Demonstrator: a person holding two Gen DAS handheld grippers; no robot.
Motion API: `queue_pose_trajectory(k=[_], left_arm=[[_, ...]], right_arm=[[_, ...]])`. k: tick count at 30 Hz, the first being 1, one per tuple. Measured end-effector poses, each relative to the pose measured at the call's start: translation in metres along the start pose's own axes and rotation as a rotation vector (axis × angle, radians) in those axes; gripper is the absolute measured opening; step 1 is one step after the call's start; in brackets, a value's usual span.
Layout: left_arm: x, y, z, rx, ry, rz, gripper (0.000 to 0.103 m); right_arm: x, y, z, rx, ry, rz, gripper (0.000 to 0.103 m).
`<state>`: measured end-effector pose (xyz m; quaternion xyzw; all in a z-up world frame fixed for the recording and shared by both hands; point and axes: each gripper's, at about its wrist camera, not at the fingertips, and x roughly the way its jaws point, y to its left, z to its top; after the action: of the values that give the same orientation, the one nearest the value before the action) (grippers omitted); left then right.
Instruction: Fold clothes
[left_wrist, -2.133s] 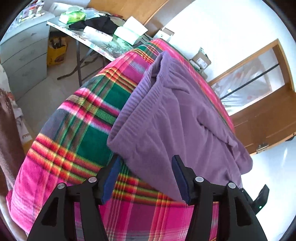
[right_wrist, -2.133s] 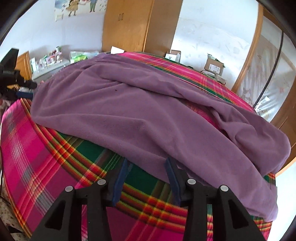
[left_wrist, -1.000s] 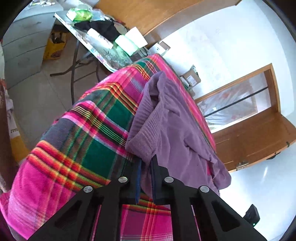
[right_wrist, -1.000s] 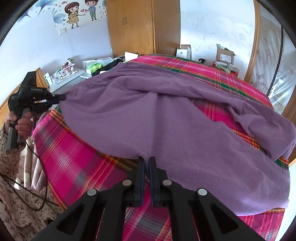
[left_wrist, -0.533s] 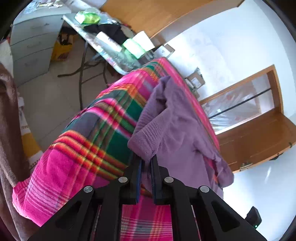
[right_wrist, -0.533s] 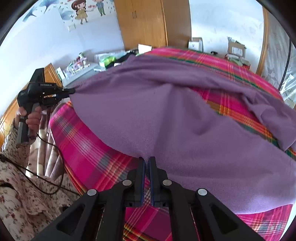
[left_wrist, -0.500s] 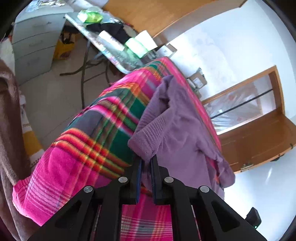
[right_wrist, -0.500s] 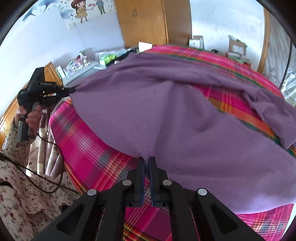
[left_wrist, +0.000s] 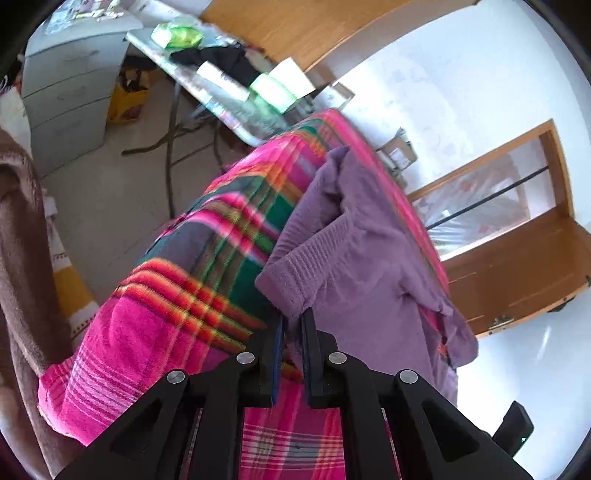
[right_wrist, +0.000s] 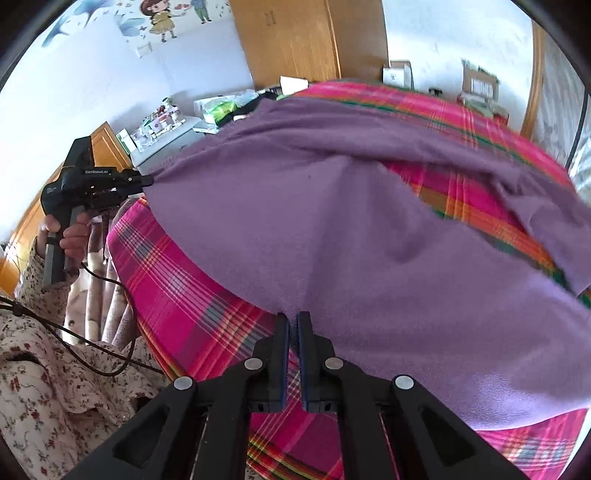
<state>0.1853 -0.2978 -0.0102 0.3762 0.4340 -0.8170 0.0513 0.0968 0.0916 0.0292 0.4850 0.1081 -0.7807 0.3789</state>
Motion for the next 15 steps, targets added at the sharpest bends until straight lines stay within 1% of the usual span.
queue_pose_trajectory(k=[2, 5, 7, 8, 10, 12, 14, 15], left_arm=[[0.007, 0.003, 0.000, -0.007, 0.029, 0.018, 0.009], [0.010, 0.004, 0.001, 0.002, 0.048, 0.030, 0.012], [0.006, 0.001, 0.003, 0.023, 0.051, 0.042, 0.019], [0.003, -0.001, 0.005, 0.035, 0.051, 0.050, 0.020], [-0.007, -0.006, 0.010, 0.070, 0.035, 0.078, 0.020], [-0.018, -0.012, 0.019, 0.094, 0.018, 0.093, 0.024], [-0.027, -0.019, 0.030, 0.108, 0.010, 0.088, 0.024], [-0.030, -0.028, 0.038, 0.136, 0.008, 0.091, 0.024]], right_arm=[[0.011, -0.002, -0.001, 0.014, 0.031, -0.006, 0.006], [0.016, -0.005, 0.004, 0.024, 0.056, -0.001, 0.008], [0.014, -0.005, 0.008, 0.021, 0.072, 0.004, 0.010], [0.013, -0.005, 0.010, 0.018, 0.079, 0.005, 0.012], [-0.001, -0.003, 0.019, -0.023, 0.074, -0.019, 0.016], [-0.016, -0.001, 0.030, -0.053, 0.068, -0.035, 0.020], [-0.038, 0.000, 0.047, -0.083, 0.049, -0.072, 0.020], [-0.047, -0.001, 0.058, -0.094, 0.034, -0.097, 0.020]])
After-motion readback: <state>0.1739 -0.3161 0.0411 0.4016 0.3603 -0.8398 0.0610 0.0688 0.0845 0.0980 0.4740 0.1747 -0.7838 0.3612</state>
